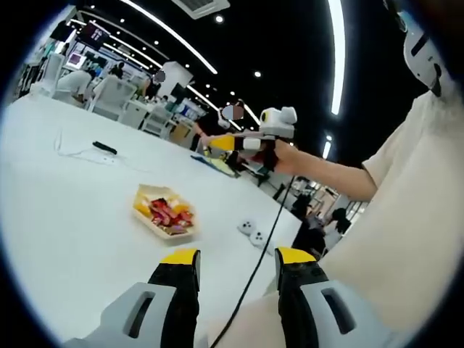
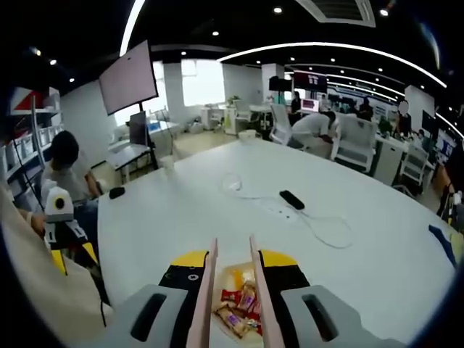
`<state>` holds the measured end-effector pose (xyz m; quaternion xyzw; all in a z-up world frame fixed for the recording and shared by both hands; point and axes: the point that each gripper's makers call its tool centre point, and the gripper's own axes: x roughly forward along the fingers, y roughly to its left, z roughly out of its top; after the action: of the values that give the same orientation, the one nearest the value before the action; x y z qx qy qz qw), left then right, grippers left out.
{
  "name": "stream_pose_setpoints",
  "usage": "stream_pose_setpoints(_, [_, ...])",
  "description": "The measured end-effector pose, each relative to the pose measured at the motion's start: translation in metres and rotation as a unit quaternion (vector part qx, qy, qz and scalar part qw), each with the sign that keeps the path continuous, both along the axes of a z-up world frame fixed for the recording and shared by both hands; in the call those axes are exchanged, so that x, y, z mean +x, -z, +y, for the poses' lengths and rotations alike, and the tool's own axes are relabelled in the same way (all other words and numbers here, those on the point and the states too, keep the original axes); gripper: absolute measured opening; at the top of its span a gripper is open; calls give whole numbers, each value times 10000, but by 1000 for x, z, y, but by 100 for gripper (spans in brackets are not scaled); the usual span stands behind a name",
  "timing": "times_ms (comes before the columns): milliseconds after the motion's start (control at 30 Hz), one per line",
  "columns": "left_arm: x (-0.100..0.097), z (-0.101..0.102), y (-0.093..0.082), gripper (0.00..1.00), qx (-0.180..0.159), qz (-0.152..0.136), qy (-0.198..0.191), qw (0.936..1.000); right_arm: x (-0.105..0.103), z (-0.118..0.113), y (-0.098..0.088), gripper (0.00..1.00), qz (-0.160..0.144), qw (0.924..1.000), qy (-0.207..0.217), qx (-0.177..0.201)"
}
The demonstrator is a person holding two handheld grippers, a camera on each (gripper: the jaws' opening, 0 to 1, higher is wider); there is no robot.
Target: Place the target food into the container with the food tongs after gripping and lifting it, then release it inside without dropping or visibly crushing the food.
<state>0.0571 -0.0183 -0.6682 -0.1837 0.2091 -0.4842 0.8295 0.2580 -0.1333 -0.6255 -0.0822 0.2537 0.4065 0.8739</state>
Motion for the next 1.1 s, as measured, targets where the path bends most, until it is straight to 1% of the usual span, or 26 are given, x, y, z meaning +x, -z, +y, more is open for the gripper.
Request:
stream_pose_setpoints(33, [-1, 0, -1, 39, 24, -4, 12, 10000, -1, 2, 2, 25, 19, 10000, -3, 5])
stream_pose_setpoints(133, [0, 0, -3, 36, 107, -131, 53, 9998, -6, 7, 8, 25, 92, 9999, -61, -11])
stream_pose_setpoints(267, [6, 3, -7, 35, 121, -228, 9, 9997, -13, 14, 16, 25, 212, 9997, -119, 1])
stream_pose_setpoints(300, [8, 4, -8, 35, 130, -239, 0, 9996, -15, 16, 18, 25, 297, 9995, -129, 54])
stream_pose_setpoints(500, [15, 6, -22, 30, 176, -389, 2, 9991, -28, 24, 27, 26, 381, 9988, -306, 19])
stream_pose_setpoints(533, [16, 6, -25, 28, 183, -449, 21, 9988, -29, 24, 28, 26, 388, 9988, -311, 26])
stream_pose_setpoints(633, [21, 5, -29, 27, 186, -485, 54, 9986, -35, 25, 30, 26, 461, 9985, -297, 82])
stream_pose_setpoints(667, [24, 5, -30, 27, 175, -479, 54, 9987, -39, 26, 31, 26, 575, 9979, -157, 262])
stream_pose_setpoints(700, [26, 4, -29, 27, 170, -443, 41, 9989, -41, 26, 32, 26, 638, 9974, -149, 314])
stream_pose_setpoints(800, [31, 1, -29, 27, 98, -369, 40, 9993, -45, 21, 34, 27, 637, 9975, -111, 289])
stream_pose_setpoints(867, [33, -6, -25, 27, 131, -305, 154, 9993, -48, 17, 32, 27, 660, 9972, -39, 354])
stream_pose_setpoints(1000, [35, -17, -26, 27, 151, -320, 391, 9986, -53, 9, 33, 27, 702, 9964, 111, 463])
stream_pose_setpoints(1100, [37, -23, -27, 27, 143, -317, 496, 9982, -58, 5, 35, 27, 739, 9959, 162, 502])
